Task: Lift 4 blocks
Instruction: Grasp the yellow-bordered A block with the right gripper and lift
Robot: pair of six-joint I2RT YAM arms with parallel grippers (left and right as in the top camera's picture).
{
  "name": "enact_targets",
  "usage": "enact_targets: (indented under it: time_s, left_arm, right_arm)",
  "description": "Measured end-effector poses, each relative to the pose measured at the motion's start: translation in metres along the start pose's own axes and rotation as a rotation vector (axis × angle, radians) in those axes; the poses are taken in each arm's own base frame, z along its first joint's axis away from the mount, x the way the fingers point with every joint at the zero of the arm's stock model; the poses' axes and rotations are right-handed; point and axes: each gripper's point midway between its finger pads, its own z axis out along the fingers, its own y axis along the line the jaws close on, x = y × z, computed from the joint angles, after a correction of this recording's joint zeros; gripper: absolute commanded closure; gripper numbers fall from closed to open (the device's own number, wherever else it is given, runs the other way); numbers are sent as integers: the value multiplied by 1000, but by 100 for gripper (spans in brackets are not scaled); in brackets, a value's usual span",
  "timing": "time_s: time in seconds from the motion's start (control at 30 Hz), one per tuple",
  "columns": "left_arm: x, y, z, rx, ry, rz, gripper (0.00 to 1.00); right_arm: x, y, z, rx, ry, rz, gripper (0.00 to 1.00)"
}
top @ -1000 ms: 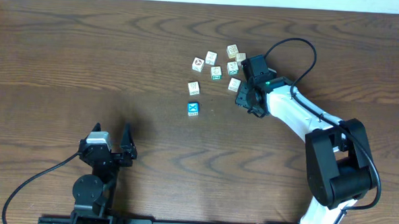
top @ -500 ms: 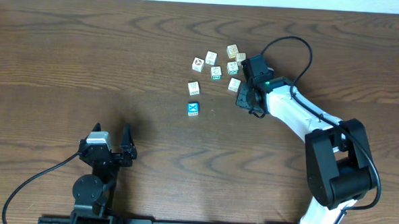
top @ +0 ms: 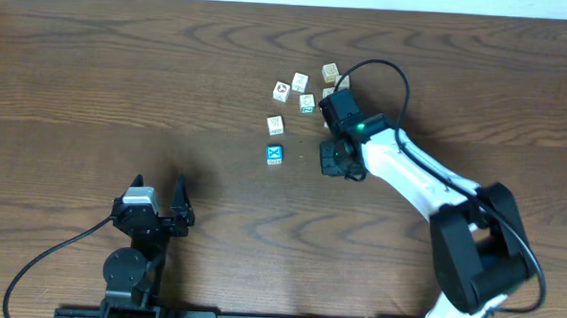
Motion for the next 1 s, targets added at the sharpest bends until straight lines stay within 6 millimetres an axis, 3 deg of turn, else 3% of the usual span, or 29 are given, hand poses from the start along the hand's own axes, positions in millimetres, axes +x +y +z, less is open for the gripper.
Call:
enact_targets:
  time_s: [0.17,0.3,0.43,0.67,0.93,1.0]
  left_arm:
    - [0,0,0,0,0,0,25]
    - [0,0,0,0,0,0,25]
    - [0,0,0,0,0,0,25]
    - [0,0,0,0,0,0,25]
    - [0,0,0,0,0,0,25]
    - [0,0,0,0,0,0,25]
  right_arm:
    - [4,0,-37,-15,-29,15,87]
    - [17,9,-50,-16,-18,15,87]
    - [35,16,-40,2,10,13,82]
    - [70,20,1,40,-23,13,80]
    - [64,17,6,23,-120,180,77]
    - [64,17,6,22,-122,208,64]
